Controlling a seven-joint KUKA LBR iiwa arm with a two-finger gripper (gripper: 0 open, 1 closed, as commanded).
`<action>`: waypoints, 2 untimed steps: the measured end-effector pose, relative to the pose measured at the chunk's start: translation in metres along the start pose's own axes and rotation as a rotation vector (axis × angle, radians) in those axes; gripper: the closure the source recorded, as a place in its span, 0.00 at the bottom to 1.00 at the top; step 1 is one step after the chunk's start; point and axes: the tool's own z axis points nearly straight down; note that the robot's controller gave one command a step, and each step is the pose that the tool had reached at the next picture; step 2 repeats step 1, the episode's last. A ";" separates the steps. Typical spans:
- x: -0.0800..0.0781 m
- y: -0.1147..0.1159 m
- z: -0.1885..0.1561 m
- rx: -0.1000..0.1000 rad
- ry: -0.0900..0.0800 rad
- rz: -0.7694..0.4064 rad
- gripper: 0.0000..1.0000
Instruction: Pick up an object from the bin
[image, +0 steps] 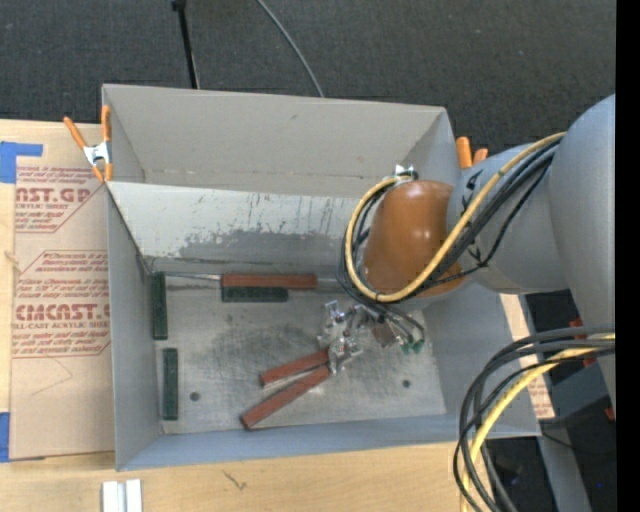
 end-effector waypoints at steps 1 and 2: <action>-0.008 0.004 -0.140 -0.005 0.011 0.033 1.00; -0.008 0.004 -0.140 -0.005 0.011 0.033 1.00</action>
Offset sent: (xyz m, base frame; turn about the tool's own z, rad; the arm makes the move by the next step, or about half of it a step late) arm 0.0000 0.0000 0.0000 0.0000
